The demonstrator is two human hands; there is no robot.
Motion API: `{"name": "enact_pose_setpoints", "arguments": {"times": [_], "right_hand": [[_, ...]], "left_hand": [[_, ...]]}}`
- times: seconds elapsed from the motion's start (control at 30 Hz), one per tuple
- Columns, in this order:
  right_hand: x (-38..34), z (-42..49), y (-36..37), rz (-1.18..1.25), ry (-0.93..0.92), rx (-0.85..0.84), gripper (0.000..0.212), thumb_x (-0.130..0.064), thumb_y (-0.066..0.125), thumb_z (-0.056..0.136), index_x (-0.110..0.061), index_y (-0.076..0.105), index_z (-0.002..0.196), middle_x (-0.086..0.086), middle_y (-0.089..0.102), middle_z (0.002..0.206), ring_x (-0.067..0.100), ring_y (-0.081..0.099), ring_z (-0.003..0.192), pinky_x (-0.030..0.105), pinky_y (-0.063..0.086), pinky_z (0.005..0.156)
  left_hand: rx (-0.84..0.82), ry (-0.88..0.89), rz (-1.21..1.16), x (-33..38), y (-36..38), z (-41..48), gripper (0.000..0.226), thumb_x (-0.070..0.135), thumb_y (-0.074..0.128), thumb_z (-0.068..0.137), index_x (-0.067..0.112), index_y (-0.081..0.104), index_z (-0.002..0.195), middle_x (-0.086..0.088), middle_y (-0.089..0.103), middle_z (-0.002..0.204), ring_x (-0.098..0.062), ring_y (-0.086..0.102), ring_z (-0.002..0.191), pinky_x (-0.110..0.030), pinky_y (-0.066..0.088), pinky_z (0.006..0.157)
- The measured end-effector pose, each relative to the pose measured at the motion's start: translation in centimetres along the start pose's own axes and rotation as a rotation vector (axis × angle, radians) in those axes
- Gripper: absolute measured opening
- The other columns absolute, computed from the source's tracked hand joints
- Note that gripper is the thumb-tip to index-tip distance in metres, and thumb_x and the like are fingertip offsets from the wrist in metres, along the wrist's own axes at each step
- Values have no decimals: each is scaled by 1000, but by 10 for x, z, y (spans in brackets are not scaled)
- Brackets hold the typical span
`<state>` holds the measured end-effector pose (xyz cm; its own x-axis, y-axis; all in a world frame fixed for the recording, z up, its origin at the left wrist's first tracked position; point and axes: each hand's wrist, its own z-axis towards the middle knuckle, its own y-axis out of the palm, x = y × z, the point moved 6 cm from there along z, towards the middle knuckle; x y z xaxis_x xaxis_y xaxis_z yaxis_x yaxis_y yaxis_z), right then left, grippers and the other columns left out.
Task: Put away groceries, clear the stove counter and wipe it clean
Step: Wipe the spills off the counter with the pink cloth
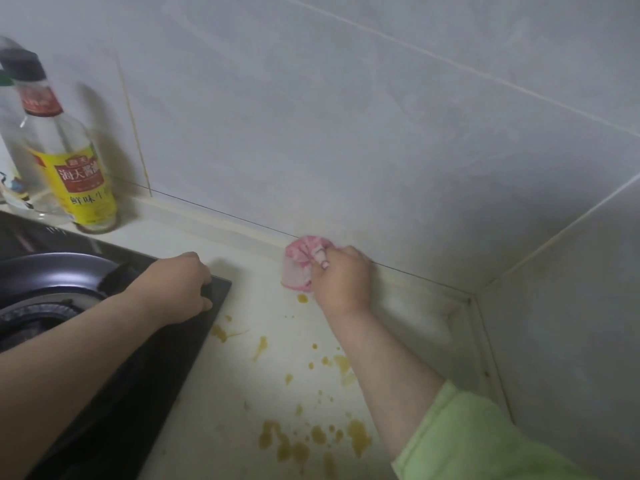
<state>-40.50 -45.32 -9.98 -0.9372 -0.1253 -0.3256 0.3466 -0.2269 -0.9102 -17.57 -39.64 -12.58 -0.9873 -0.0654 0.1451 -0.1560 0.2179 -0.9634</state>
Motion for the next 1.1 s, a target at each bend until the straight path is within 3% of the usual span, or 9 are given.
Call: {"name": "enact_pose_setpoints", "arguments": {"times": [0.33,0.43,0.5,0.6,0.7,0.83,0.97,1.03,1.1], "right_hand": [[-35,14,12,-113,-12,-145,25,-24,57,87,-11,68,105,14,54,115,33,52,110,35,45,88],[-17,10,1,0,48,-192,22,-20,57,82,-8,71,94,17,65,98,33,63,93,34,51,79],[10,8,-16,155,198,-221,19,-19,58,77,-6,72,81,14,70,72,28,70,62,32,58,56],[52,-1,-51,191,284,-231,22,-15,61,78,-7,61,57,4,55,40,4,47,25,13,31,27],[80,-18,-74,207,301,-195,39,-11,64,78,-12,44,45,-5,34,31,5,35,21,16,25,25],[93,-31,-51,204,331,-281,30,-11,60,80,-10,52,51,-2,46,35,3,41,22,14,26,26],[89,-29,-21,137,319,-352,17,-26,52,80,-13,64,81,7,66,60,21,65,45,18,42,37],[90,-26,-9,-36,239,-362,37,-47,47,77,-22,66,96,8,70,88,29,69,78,30,56,66],[93,-26,-3,-250,177,-342,65,-73,35,70,-29,67,107,8,68,106,31,61,104,38,47,93]], "left_hand": [[10,9,-12,2,1,1,38,38,67,82,17,64,114,1,51,105,-17,57,90,-26,46,78],[10,12,-9,2,-1,0,37,38,67,81,17,66,112,1,51,104,-18,58,91,-27,47,77],[9,11,13,3,-1,-1,37,38,67,81,18,66,111,-1,51,106,-20,59,94,-30,48,81],[11,11,21,2,-2,-1,38,39,66,80,18,66,111,-1,51,108,-21,59,96,-32,49,83],[11,11,25,3,-1,-1,38,40,66,81,18,65,112,0,51,109,-20,58,97,-30,48,83],[13,11,21,5,-2,-2,39,40,66,82,19,64,114,2,50,107,-18,57,96,-26,45,79],[23,-2,12,3,-1,-2,39,40,67,81,19,64,114,2,51,107,-17,57,97,-25,43,78],[28,-7,-1,3,-1,-2,37,38,68,81,18,65,113,2,52,106,-17,57,96,-25,43,77],[34,-10,-11,4,-1,-3,36,36,69,81,17,66,111,1,53,105,-17,58,94,-25,43,75]]}}
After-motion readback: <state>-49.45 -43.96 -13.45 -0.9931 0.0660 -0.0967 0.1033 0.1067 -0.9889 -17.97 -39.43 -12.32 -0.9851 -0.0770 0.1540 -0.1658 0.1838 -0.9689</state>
